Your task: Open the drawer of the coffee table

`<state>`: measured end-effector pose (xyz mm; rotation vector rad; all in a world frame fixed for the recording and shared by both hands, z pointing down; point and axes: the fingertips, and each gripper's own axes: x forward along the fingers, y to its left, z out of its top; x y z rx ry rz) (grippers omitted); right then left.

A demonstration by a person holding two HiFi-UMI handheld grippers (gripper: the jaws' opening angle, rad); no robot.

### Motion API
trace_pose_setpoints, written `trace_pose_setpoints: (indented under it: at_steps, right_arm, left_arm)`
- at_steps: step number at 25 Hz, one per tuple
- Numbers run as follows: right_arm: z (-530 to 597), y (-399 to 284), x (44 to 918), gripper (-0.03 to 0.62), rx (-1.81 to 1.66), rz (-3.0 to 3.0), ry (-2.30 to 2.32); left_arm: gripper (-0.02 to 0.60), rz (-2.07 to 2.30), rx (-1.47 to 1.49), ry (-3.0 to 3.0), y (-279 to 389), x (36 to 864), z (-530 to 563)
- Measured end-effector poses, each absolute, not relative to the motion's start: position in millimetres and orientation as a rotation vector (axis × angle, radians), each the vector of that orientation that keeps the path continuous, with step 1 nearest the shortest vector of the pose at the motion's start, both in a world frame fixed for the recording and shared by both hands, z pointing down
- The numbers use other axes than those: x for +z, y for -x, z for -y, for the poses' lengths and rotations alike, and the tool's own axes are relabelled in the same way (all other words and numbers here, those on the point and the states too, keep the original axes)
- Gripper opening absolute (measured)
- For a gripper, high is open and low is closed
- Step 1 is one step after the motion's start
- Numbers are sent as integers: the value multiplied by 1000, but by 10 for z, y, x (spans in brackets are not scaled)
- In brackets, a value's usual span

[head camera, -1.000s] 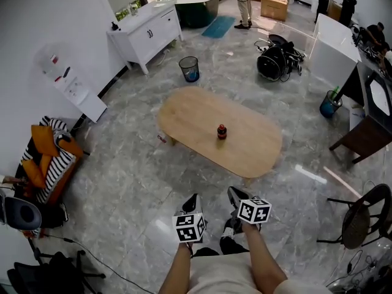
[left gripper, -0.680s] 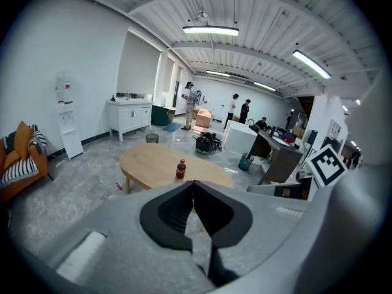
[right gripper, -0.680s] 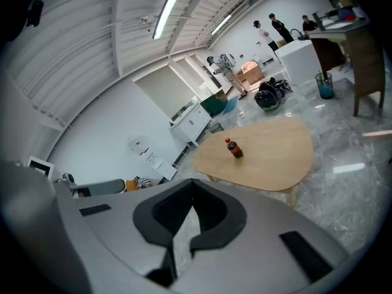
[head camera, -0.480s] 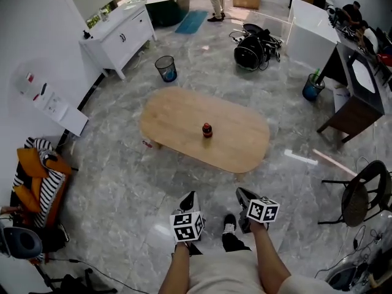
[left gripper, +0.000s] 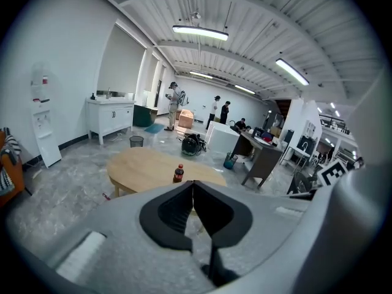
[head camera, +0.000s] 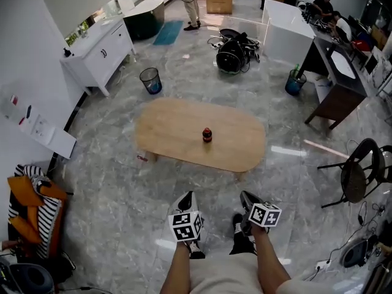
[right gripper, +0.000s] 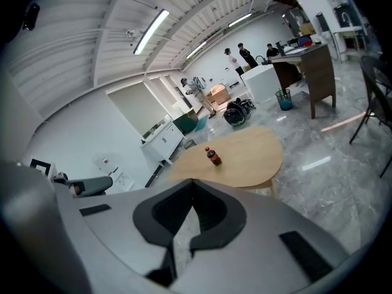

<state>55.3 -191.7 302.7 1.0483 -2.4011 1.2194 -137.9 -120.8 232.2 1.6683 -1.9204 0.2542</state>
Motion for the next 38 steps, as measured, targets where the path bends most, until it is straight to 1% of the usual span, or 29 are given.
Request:
trace_pose_setpoints:
  at_steps: [5,9,13,17,22,29,32,38]
  right_arm:
    - [1532,-89,2952,15,1257,2469,-1074]
    - [1188,-177,3237,15,1307,2396,-1166]
    - [1049,-481,3587,15,1311,2338,-1230]
    - [939,-693,4189,15,1244,2294,-1202]
    - [1333,-1001,4903,15,1187,2256,-1281]
    - [1935,-784,5682,15,1124,2328,-1278]
    - [2195,-705,6076,15,1041,2374,-1240]
    - [2475,-601,6943,15,868,2421,-1225]
  left_arm:
    - [11,1880,230,-1810,1729,2227,1194]
    - [11,1826,236,-1905,1939,2384,1024]
    - [11,1765,277,-1973,2002,2735,1069]
    - [11,1714,333,-2051,1990,3245,1134]
    - [11,1718,359,-2034,1931,3914,1498]
    - [11,1806,327,-2001,2208,4739,1971]
    - [11,1810,305,-2029,2267,5146,2138]
    - [11,1820,279,-2075,2468,6242,2212]
